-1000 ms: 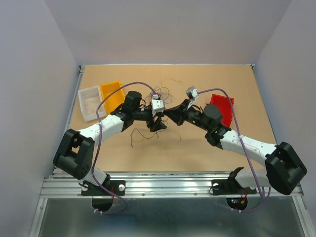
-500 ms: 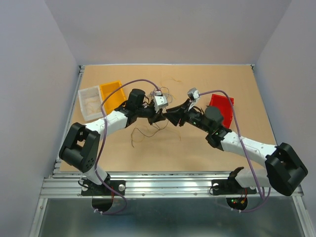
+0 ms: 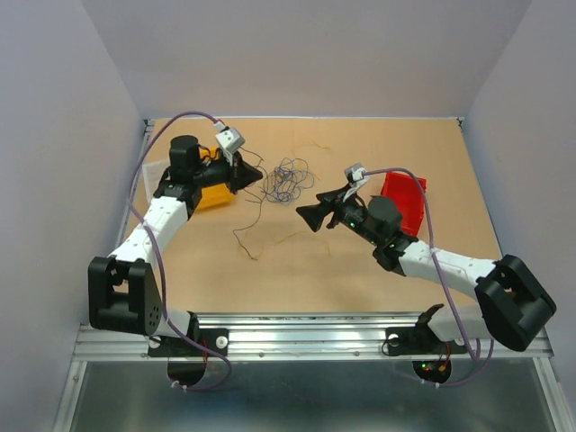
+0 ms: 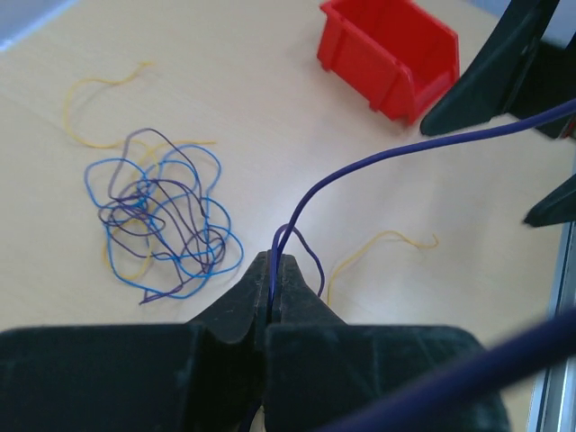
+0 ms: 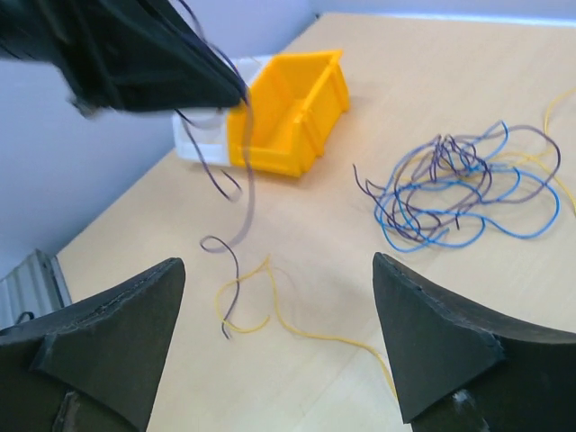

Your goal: Untangle the cables

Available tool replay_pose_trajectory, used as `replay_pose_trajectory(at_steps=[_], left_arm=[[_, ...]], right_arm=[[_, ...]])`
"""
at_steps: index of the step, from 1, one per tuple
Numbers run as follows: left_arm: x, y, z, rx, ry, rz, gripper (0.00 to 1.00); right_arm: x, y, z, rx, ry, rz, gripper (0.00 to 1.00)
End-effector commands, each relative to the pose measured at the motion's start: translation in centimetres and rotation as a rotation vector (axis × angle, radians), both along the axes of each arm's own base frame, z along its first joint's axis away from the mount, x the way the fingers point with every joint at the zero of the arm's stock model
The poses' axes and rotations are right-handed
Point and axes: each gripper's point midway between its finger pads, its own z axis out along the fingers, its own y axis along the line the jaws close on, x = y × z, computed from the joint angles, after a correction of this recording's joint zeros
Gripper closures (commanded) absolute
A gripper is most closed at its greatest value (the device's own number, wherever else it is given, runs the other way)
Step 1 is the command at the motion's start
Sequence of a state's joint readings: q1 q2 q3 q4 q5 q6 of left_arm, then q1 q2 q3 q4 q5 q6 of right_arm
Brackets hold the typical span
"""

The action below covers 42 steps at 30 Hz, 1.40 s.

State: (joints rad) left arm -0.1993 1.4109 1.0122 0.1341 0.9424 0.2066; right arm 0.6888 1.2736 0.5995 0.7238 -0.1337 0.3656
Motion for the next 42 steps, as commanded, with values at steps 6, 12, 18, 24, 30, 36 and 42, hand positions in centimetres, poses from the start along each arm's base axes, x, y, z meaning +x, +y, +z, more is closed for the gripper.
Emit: replay_pose_trajectory(at_steps=[6,12,18,24,30,36,42], left_arm=[[0.9,5.8,7.6,-0.233,-0.029,0.082,1.0],[1.0,8.0,11.2,-0.187,-0.101,0.199,1.0],[-0.5,7.9,12.8,-0.199,-0.113,0.202,1.0],[-0.1,8.0,11.8,-0.193,-0.095,0.21,1.0],[-0.2,8.4,12.4,-0.18,-0.14,0.248,1.0],[1.8,10.7,13.2,-0.171,-0.205,0.434,1.0],[4.9,13.8,15.1,-0.164,-0.31,0.639,1.0]], right_arm=[[1.8,2.0,-0.1,-0.015,0.005,0.015,0.11],[1.4,5.4,-2.4,-0.118,0.014,0.202,0.12],[4.7,9.2,-6.6,-0.175,0.101,0.253,0.15],[9.0,10.8,-13.2,-0.246,0.284,0.148,0.18],[10.9,11.4,-16.8,-0.367,0.398,0.074,0.26],[10.3,10.9,-16.5,-0.382,0.403,0.073,0.89],[10.4,8.9,-14.9,-0.389,0.377,-0.023,0.99]])
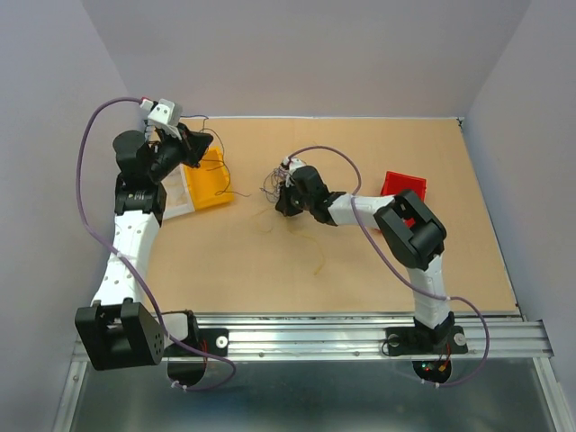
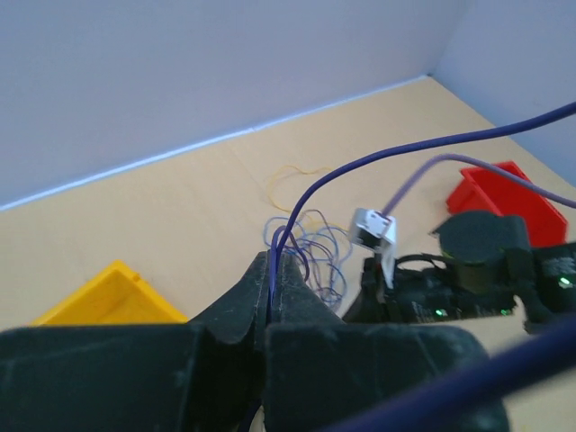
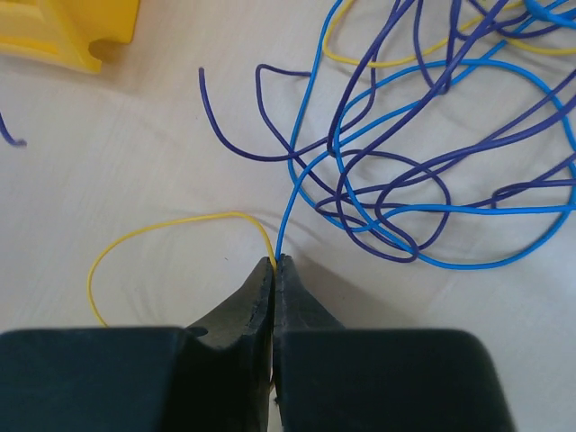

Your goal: Untangle the cables

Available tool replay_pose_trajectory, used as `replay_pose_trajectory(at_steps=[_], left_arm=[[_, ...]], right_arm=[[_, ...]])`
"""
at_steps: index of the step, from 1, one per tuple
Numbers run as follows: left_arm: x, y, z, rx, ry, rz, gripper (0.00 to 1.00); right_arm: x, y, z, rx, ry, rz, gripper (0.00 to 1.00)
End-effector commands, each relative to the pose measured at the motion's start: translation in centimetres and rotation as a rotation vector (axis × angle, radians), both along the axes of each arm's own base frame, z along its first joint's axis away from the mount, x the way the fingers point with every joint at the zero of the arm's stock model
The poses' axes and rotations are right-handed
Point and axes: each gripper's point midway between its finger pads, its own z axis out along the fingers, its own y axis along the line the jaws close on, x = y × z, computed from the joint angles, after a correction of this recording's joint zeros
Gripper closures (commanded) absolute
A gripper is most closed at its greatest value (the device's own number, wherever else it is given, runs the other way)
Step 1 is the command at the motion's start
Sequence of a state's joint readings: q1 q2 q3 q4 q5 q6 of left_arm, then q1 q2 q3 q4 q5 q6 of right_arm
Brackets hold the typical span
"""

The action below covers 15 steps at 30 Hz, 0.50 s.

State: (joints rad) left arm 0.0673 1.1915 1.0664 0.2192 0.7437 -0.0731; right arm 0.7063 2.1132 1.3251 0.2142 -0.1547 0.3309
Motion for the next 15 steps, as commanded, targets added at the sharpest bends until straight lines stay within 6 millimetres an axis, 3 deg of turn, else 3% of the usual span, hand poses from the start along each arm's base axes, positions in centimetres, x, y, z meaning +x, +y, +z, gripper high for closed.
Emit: replay_pose_trajectory(at_steps=[1,3,10,15], left_arm=[[2.1,2.7,4.0,0.029,-0.171,0.176,1.0],[2.9,3.6,4.5,0.038,-0.204,0.233,1.0],[5.8,5.8,2.5,0.09,-0.204,0.344,1.0],[8.5,7.8,2.4,0.131,-0.226,0.441,1.0]], right_arm=[[0.7,-1.2,4.1,0.007,-0.094,-0.077,0.99],[0.9,-1.6,4.5,0.002,-0.107,-0.093,0.99],[0.9,-2.1,4.6,-0.007,-0.114,-0.111,0.99],[0.9,-2.3,5.0,-0.002,-0.12,-0.122,1.0]])
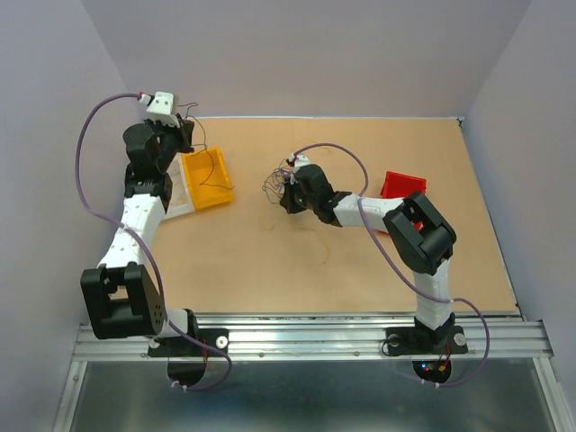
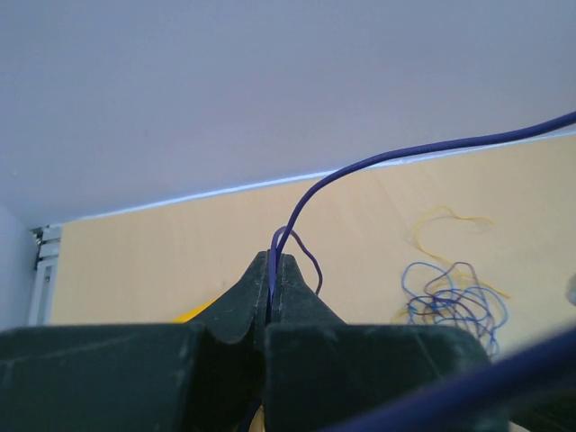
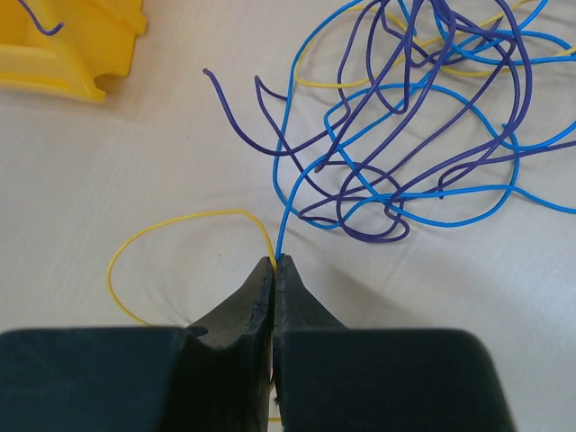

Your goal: Untangle the cables

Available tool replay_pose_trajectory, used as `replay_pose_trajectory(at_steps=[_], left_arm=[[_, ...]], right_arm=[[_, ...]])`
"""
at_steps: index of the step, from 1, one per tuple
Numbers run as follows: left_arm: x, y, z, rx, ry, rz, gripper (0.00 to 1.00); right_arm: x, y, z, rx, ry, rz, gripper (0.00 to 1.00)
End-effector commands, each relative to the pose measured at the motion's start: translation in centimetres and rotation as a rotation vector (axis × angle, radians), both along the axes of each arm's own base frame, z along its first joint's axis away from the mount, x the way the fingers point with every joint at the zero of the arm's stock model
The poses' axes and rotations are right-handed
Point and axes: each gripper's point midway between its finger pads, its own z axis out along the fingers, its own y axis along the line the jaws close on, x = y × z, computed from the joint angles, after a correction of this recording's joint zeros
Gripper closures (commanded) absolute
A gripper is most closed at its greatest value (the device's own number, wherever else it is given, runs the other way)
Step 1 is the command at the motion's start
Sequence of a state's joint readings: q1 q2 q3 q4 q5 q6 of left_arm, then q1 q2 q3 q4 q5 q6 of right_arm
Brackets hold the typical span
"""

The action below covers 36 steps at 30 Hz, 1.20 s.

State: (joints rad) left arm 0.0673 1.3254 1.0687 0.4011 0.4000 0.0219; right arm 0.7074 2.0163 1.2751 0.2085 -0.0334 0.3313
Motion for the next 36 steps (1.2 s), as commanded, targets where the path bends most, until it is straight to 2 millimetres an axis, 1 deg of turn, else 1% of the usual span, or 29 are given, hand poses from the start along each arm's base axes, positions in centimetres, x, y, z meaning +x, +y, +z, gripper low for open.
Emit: replay_pose_trajectory(at_steps=[1,2,3,4,5,7,8,9,10,11,13,14,16,17,19,20,21,22,23,24,25,26,27,28,29,32,35,36], left_arm=[[2.3,2.1,3.3,0.064,-0.123,0.105,1.0],[3.1,2.3,2.4,0.077,-0.106,0.115,1.0],[3.5,2.9,2.0,0.079,-0.097,0.146,1.0],[3.8,3.2,1.5,0.086,-0.09,0.16,1.0],[4.4,3.5,0.5,0.095,-0.071,0.172,1.0],[5.2,4.5,-0.9,0.122,-0.05,0.216,1.0],[5.4,4.8,-1.2,0.133,-0.044,0.233,1.0],[5.5,5.6,-1.6,0.146,-0.04,0.277,1.0],[5.6,5.9,-2.1,0.152,-0.034,0.292,1.0],[5.6,6.1,-3.2,0.16,-0.016,0.3,1.0],[5.5,6.4,-3.9,0.161,-0.011,0.314,1.0],[5.3,6.2,-4.8,0.162,0.003,0.306,1.0],[5.1,5.3,-5.6,0.158,0.015,0.266,1.0],[4.9,4.9,-6.5,0.161,0.032,0.253,1.0],[4.8,3.4,-7.5,0.191,0.054,0.238,1.0],[4.9,3.5,-8.4,0.205,0.076,0.249,1.0],[5.0,1.1,-8.9,0.229,0.089,0.23,1.0],[4.9,0.5,-10.2,0.259,0.135,0.228,1.0],[5.2,0.4,-11.8,0.283,0.188,0.256,1.0],[5.2,-0.4,-12.5,0.309,0.252,0.265,1.0],[5.4,-0.7,-13.1,0.318,0.293,0.27,1.0],[6.3,-0.8,-13.2,0.31,0.321,0.29,1.0],[6.3,-0.9,-14.0,0.317,0.358,0.287,1.0],[5.9,-0.8,-15.2,0.332,0.411,0.284,1.0],[6.2,-0.6,-15.6,0.339,0.43,0.302,1.0],[5.9,0.2,-16.9,0.371,0.481,0.332,1.0],[5.4,1.1,-17.9,0.393,0.517,0.366,1.0],[4.9,1.7,-18.3,0.394,0.528,0.376,1.0]], right_arm=[[0.0,-0.3,2.0,0.016,-0.044,-0.019,0.99],[-0.1,-0.3,2.1,0.018,-0.046,-0.018,0.99],[0.3,-0.8,2.0,0.005,-0.053,-0.047,0.99],[0.3,-0.9,2.0,0.004,-0.054,-0.051,1.0],[0.3,-1.0,2.2,0.003,-0.058,-0.056,0.99],[0.3,-1.2,2.3,0.002,-0.062,-0.063,0.99],[0.3,-1.2,2.3,0.001,-0.063,-0.066,0.99],[0.3,-1.3,2.4,0.003,-0.065,-0.068,0.99],[0.4,-1.3,2.4,0.003,-0.065,-0.071,0.99],[0.3,-1.3,2.3,0.002,-0.063,-0.07,0.99],[0.4,-1.3,2.5,0.007,-0.065,-0.071,0.99],[0.4,-1.3,2.6,0.009,-0.066,-0.07,0.99],[0.4,-1.1,2.5,0.011,-0.064,-0.068,1.0],[0.4,-1.0,2.6,0.015,-0.065,-0.066,0.99],[0.4,-1.0,2.5,0.017,-0.061,-0.064,0.99],[0.4,-0.9,2.4,0.017,-0.059,-0.064,1.0],[0.4,-0.9,2.5,0.018,-0.06,-0.064,0.99],[0.4,-0.9,2.4,0.019,-0.059,-0.064,1.0],[0.3,-0.9,2.4,0.017,-0.059,-0.062,0.99],[0.3,-1.0,2.5,0.02,-0.061,-0.066,0.99],[0.3,-1.1,2.6,0.018,-0.062,-0.068,1.0],[0.3,-1.2,2.7,0.016,-0.065,-0.072,0.99],[0.3,-1.4,2.8,0.015,-0.069,-0.078,0.99],[0.3,-1.5,2.7,0.012,-0.069,-0.084,0.99],[0.3,-1.7,2.9,0.011,-0.074,-0.089,1.0],[0.3,-2.0,2.9,0.005,-0.08,-0.097,0.99],[0.3,-2.4,3.1,0.0,-0.086,-0.106,0.99],[0.2,-2.4,3.0,-0.003,-0.084,-0.107,0.99]])
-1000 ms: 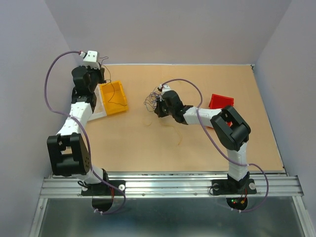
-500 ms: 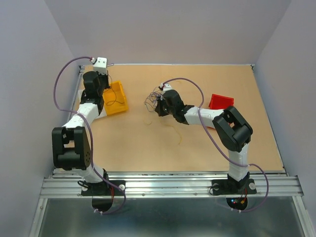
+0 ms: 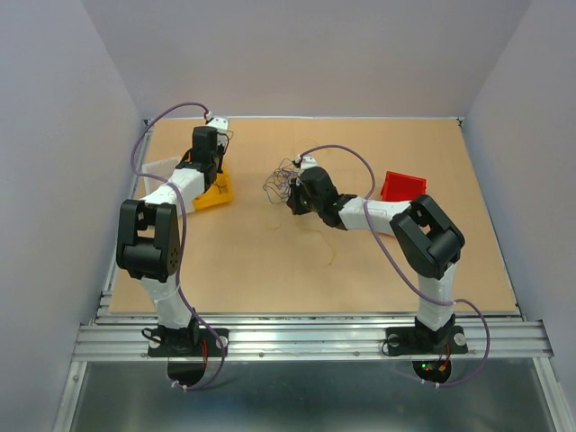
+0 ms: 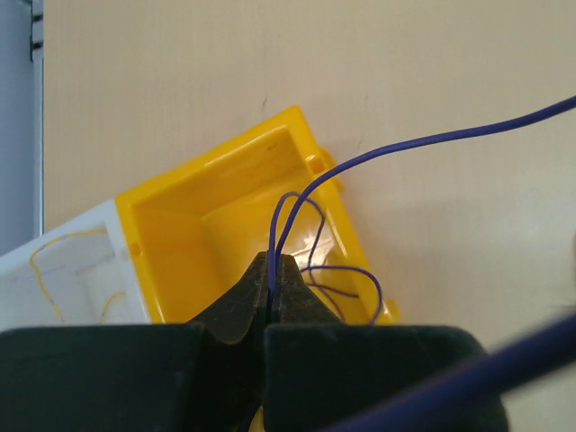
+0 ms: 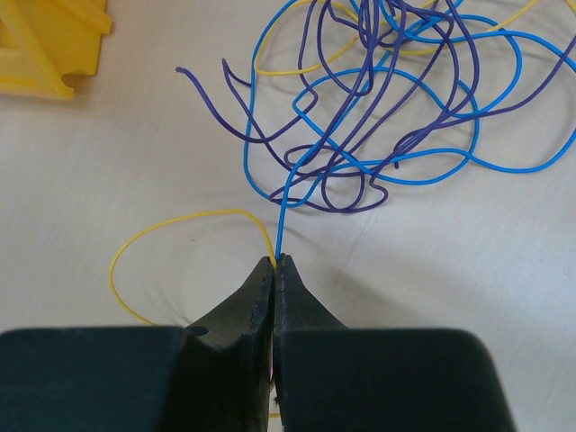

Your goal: Untangle the cables

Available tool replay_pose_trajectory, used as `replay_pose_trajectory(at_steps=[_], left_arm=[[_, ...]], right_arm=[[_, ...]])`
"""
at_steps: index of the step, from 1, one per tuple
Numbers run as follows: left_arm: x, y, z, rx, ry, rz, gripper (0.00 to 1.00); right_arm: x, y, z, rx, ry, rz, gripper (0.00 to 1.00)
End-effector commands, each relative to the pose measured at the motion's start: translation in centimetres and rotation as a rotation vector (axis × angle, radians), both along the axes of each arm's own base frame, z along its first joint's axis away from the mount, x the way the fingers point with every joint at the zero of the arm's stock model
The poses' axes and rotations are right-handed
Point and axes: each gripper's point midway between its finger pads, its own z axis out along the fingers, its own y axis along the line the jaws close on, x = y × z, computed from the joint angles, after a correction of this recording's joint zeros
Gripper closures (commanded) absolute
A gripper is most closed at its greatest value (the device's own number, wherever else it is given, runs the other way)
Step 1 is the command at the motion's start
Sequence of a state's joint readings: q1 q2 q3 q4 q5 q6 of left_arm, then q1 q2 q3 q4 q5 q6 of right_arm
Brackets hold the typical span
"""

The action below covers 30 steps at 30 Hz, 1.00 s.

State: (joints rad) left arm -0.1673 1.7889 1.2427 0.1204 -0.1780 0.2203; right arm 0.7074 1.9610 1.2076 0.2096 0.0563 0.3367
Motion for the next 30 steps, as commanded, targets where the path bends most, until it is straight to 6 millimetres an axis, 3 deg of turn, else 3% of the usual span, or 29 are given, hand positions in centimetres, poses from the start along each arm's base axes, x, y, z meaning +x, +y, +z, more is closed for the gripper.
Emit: replay_pose_trajectory(at_steps=[1,7,11,16,20,30], left_arm=[[-0.7,2.6,1.1,0.034,0.003,0.083,1.0],[-1.7,4.3,0.9,0.015,0.012,0.096,1.0],[-2.0,4.3,-2.1,0.019,0.111,0.064,1.0],[-2.0,4.5,-3.8,-0.009,0.176,0.046,0.96],[-2.1,4.3,-2.3,-0.022,0.136,0.031,0.61],[-3.0,5.5,1.9,-0.029,0.013,0.061,0.48]], right_arm=[[0.4,-0.4,2.9,0.032,-0.068,-0.029,0.99],[0.4,-0.5,3.0,0.032,-0.07,-0.031,0.99],[0.4,-0.3,2.9,0.036,-0.067,-0.026,0.99],[0.5,0.0,2.9,0.043,-0.063,-0.019,0.99],[0.5,0.1,2.9,0.046,-0.061,-0.017,0.99],[0.5,0.0,2.9,0.047,-0.06,-0.018,0.99]])
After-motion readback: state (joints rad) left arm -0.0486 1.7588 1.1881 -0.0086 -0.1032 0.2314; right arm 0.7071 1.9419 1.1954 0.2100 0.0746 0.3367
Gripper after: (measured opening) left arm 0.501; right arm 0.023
